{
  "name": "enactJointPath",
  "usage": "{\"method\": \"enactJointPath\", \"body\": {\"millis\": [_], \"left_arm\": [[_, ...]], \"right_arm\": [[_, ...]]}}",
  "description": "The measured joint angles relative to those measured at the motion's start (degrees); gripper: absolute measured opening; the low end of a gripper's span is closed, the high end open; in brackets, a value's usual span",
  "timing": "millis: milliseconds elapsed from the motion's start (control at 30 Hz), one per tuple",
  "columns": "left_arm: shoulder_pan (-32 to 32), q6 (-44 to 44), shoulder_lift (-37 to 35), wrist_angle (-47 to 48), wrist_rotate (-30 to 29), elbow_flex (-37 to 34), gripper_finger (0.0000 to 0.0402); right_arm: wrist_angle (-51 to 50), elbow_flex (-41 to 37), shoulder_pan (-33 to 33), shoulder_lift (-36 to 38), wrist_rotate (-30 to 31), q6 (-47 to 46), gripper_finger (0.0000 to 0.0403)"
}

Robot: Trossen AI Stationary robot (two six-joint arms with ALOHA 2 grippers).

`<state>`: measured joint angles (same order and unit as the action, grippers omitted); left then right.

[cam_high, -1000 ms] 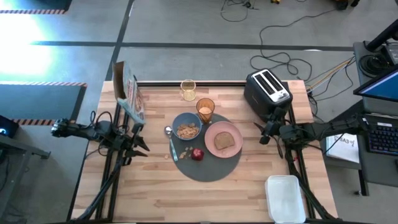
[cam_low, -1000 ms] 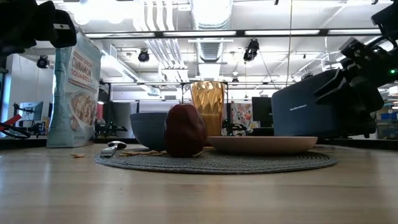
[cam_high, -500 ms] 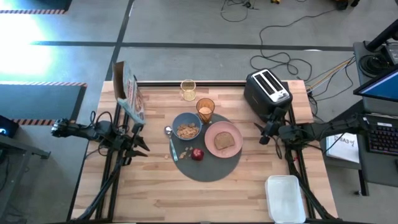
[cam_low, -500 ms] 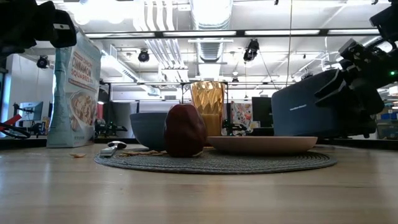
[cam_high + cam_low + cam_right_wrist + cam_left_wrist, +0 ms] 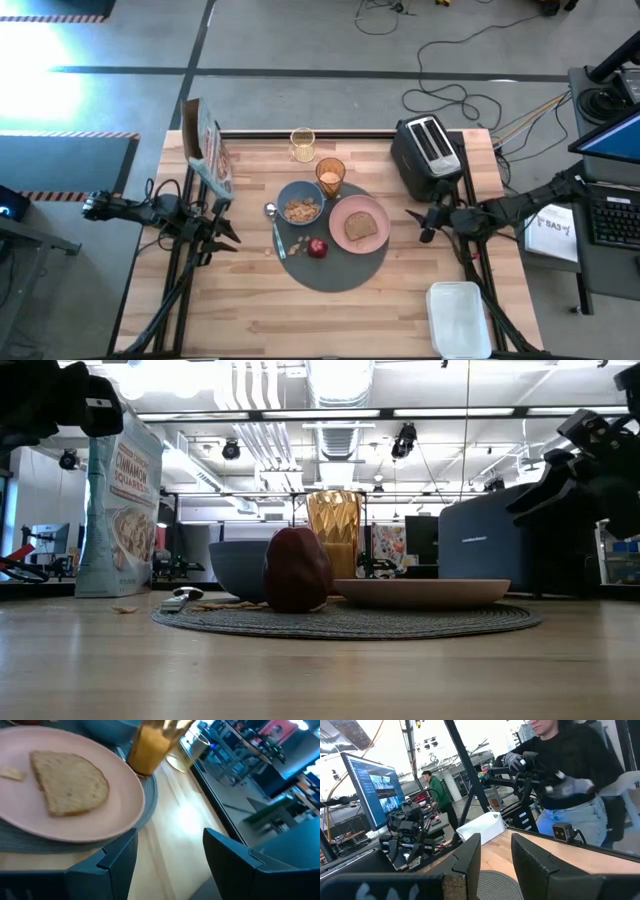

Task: Arrange a breakfast setting
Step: Return to Home Position

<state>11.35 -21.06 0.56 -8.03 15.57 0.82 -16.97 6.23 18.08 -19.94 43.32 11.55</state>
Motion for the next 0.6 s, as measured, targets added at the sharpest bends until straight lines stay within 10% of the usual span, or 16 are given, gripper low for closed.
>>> {"method": "enactJointPath", "body": {"millis": [600], "left_arm": [[0.0, 0.0, 0.0, 0.0, 0.0, 0.0, 0.0092]], "right_arm": [[0.9, 0.0, 3.0, 0.3, 0.2, -2.8, 0.0215]]}}
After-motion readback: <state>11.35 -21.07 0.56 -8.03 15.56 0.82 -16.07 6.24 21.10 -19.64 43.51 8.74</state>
